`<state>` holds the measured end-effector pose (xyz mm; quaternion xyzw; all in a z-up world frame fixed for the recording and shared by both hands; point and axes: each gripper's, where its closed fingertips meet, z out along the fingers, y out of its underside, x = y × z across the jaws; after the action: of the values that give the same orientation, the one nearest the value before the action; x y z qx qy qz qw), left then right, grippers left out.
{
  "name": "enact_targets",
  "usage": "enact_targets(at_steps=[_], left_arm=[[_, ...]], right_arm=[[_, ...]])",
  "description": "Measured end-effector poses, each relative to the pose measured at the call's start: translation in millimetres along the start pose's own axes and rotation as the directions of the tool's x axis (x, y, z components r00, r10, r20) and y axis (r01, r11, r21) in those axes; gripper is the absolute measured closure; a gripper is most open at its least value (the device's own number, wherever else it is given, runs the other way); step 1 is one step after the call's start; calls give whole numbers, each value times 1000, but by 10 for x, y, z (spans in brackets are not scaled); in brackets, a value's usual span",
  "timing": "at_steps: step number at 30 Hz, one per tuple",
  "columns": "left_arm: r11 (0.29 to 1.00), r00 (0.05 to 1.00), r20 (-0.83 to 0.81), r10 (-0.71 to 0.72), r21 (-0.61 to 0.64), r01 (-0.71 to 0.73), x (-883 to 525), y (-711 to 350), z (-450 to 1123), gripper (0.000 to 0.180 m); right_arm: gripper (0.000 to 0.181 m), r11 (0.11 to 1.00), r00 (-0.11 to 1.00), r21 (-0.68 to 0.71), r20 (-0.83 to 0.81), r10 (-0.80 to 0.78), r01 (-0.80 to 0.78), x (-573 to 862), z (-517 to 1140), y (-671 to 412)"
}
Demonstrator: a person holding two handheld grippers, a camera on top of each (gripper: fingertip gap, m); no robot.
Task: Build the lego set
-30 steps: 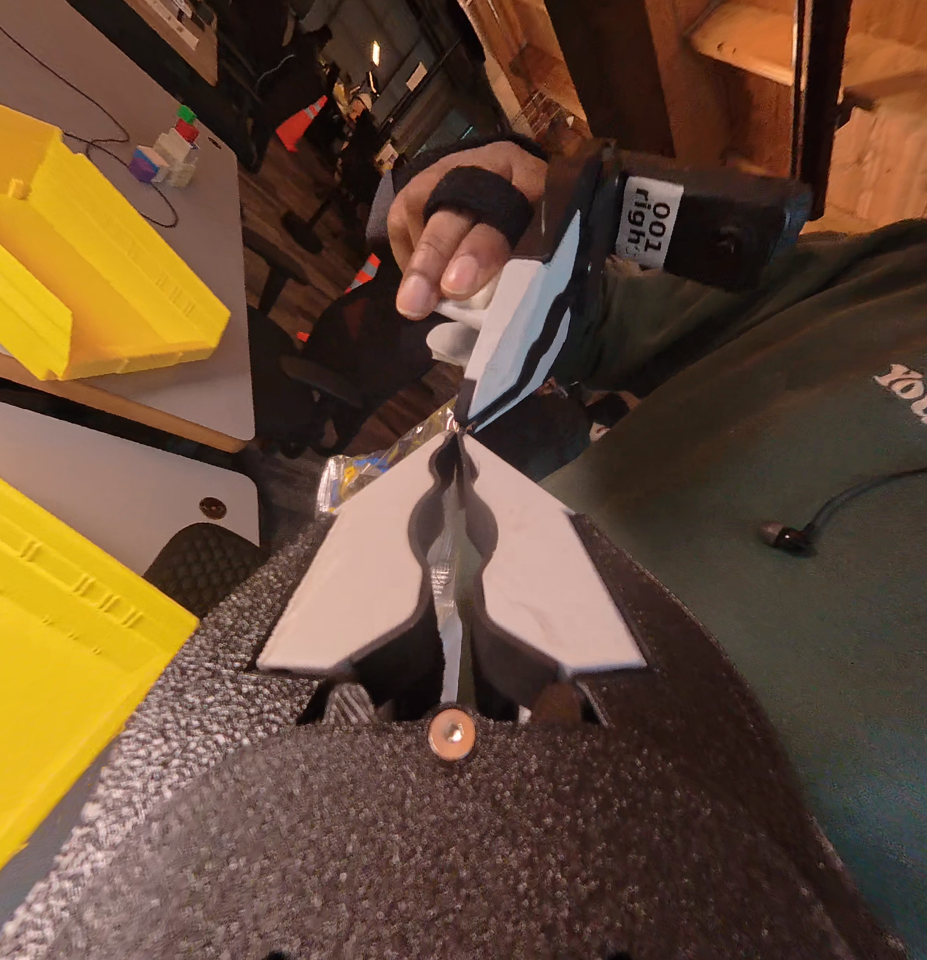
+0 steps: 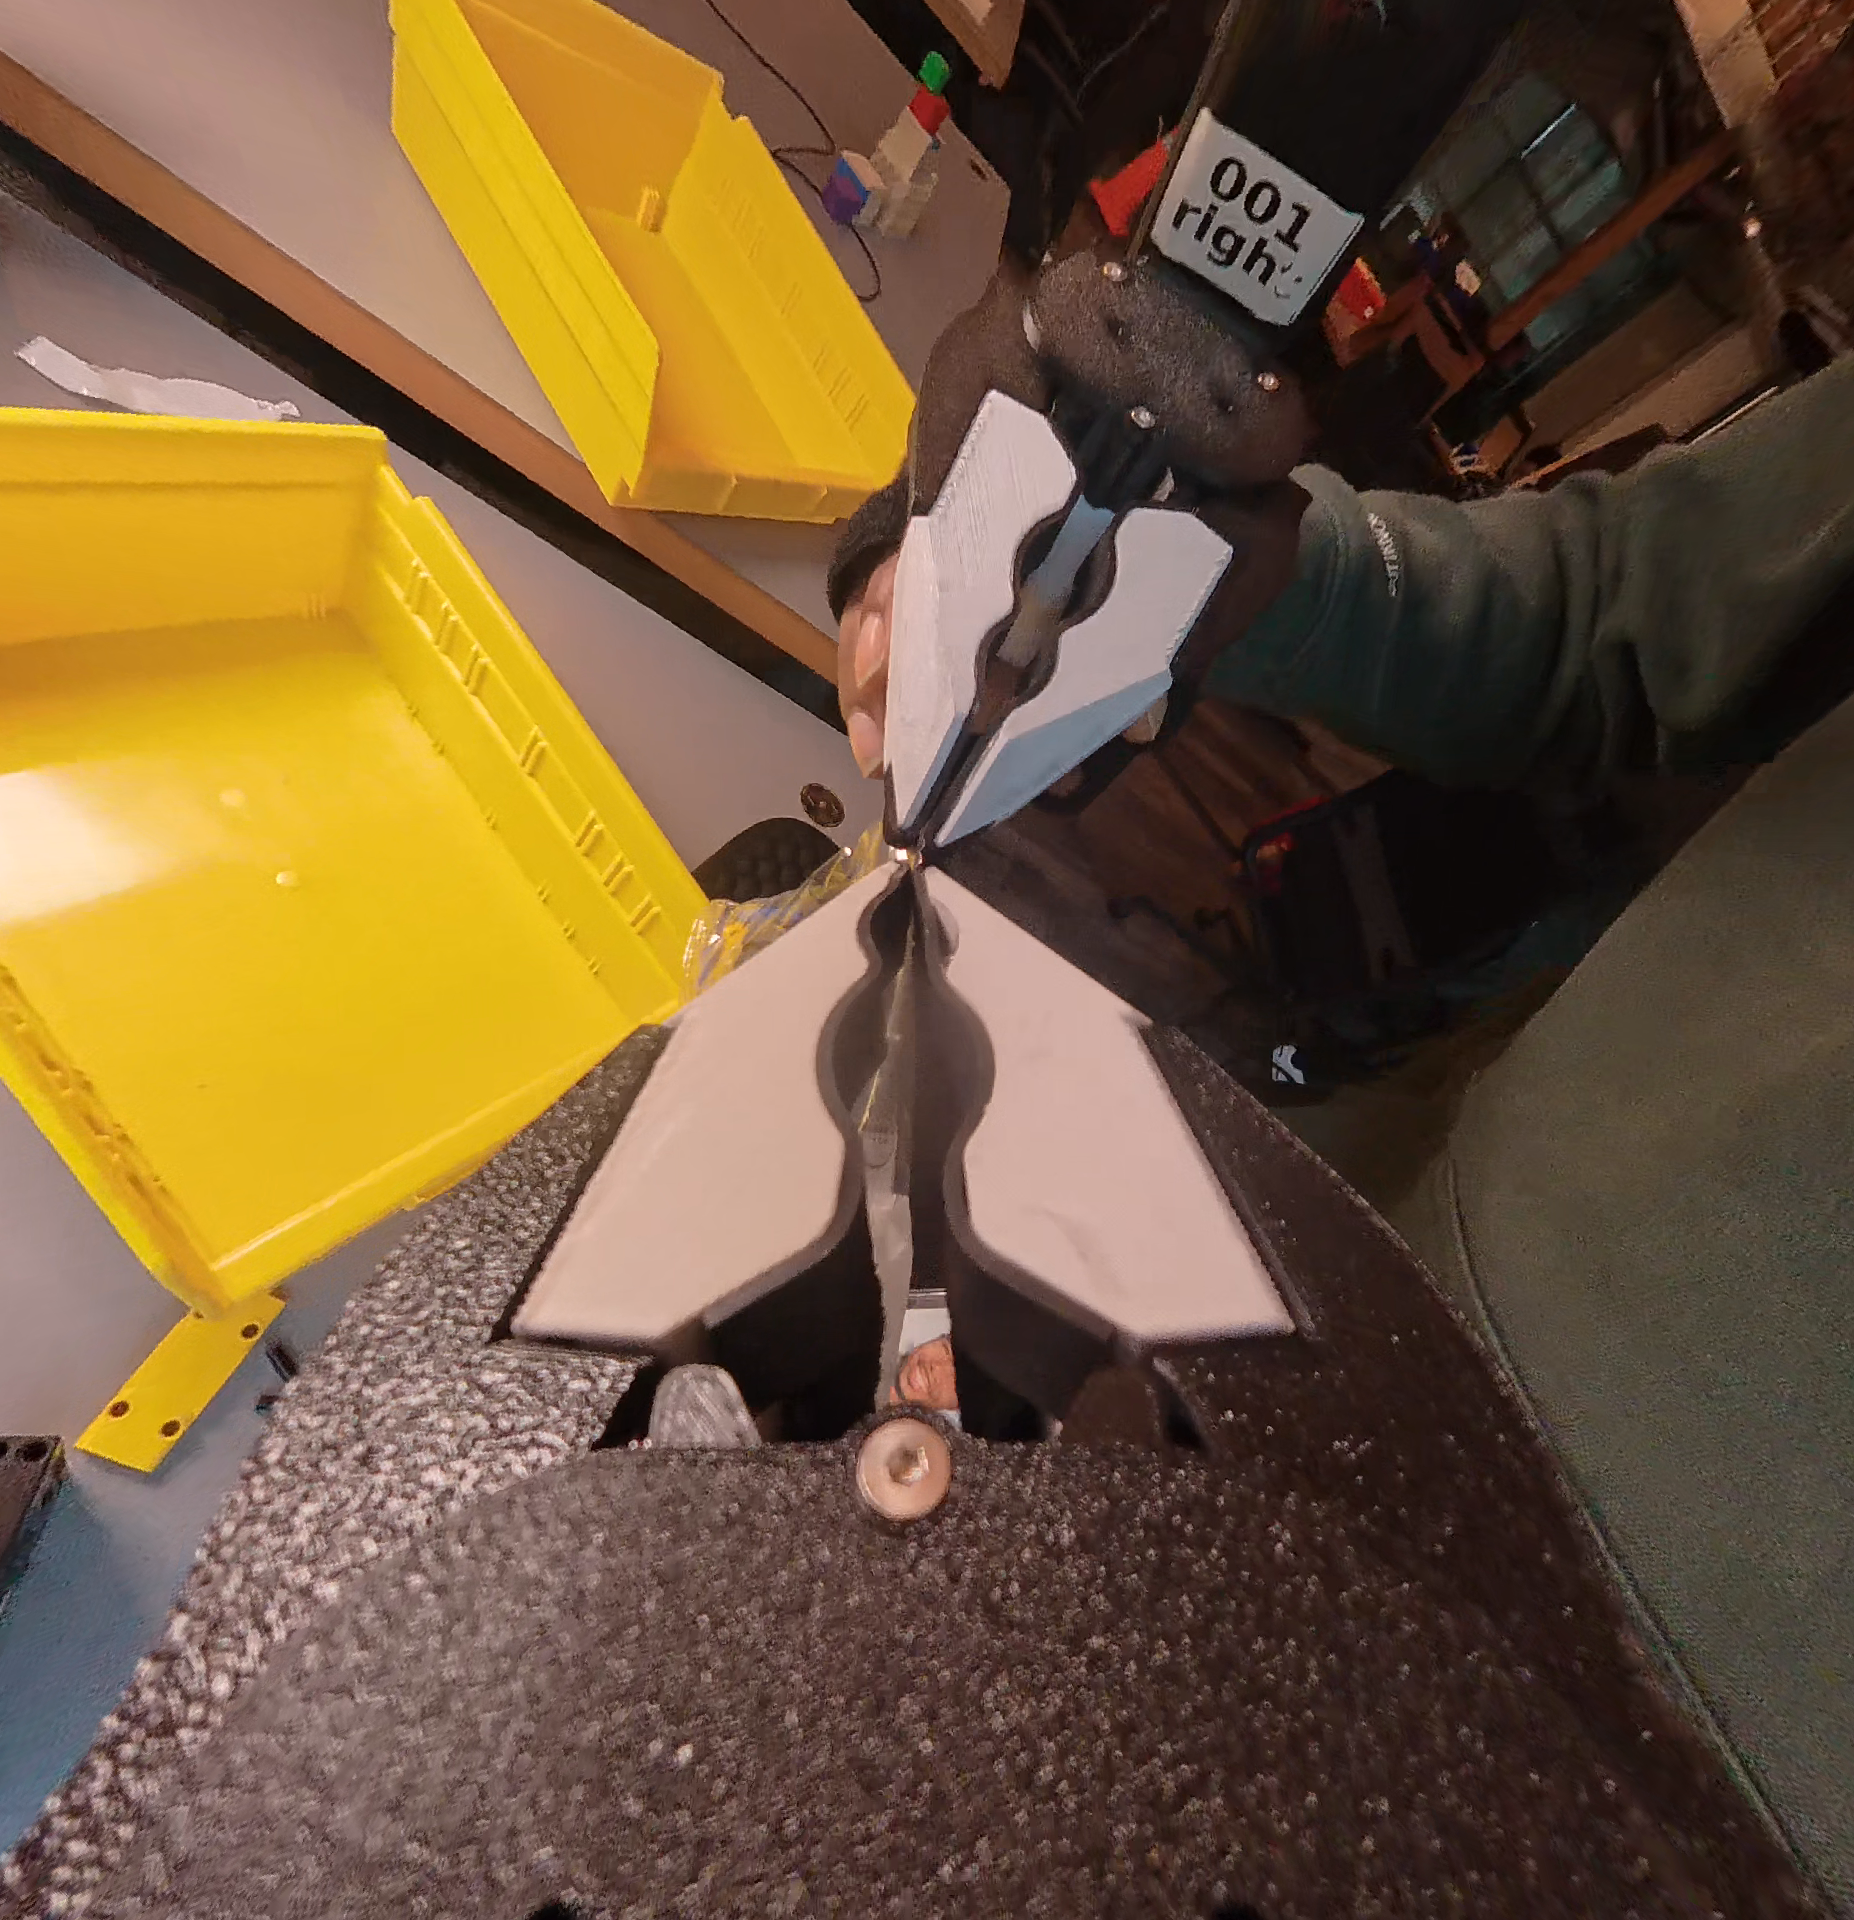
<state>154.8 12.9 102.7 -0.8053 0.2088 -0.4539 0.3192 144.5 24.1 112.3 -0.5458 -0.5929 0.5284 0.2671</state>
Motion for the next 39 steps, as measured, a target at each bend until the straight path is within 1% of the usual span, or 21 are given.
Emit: enact_targets(at_steps=[2,5,9,12,17,21,26,28,31,33,35,37,39], left_arm=[[999,999,-31,-25,43,27,-38,91,-77,180],[996,996,-78,-35,82,42,-152,285,-217,180],[995,992,-109,58,91,-48,-343,552,-467,180],[987,983,-106,149,83,-141,-489,765,-653,180],[939,941,-60,333,112,-325,-644,1083,-836,180],[887,900,-2,436,171,-429,-639,1265,-891,180],[811,829,155,538,173,-559,-383,1583,-855,180],[792,809,226,543,183,-583,-200,1721,-855,180],[783,802,308,512,218,-583,181,1931,-871,180],[789,811,338,477,241,-565,459,2058,-851,180],[777,794,361,489,234,-585,730,2195,-809,180],[763,776,377,506,225,-607,939,2309,-745,180],[759,784,370,498,251,-601,1095,2368,-674,180]], right_arm=[[181,999,1000,37,-1,19,-19,-16,125,36],[181,999,999,40,-23,30,-29,-28,377,129],[181,1000,998,23,-66,9,-8,-22,772,222],[181,1000,996,27,-87,2,0,-26,1064,293],[181,996,995,50,-61,-75,78,-90,1433,439],[181,984,987,81,-14,-158,159,-182,1586,527],[181,956,964,126,-14,-266,266,-568,1615,699],[181,947,958,147,-22,-287,287,-800,1607,761],[181,942,957,171,-32,-289,290,-1219,1572,804],[181,942,957,175,-36,-286,288,-1517,1517,827],[181,944,958,167,-6,-288,285,-1825,1442,875],[181,931,944,165,-12,-328,326,-2037,1361,931],[181,922,938,178,-24,-347,345,-2199,1276,980]])
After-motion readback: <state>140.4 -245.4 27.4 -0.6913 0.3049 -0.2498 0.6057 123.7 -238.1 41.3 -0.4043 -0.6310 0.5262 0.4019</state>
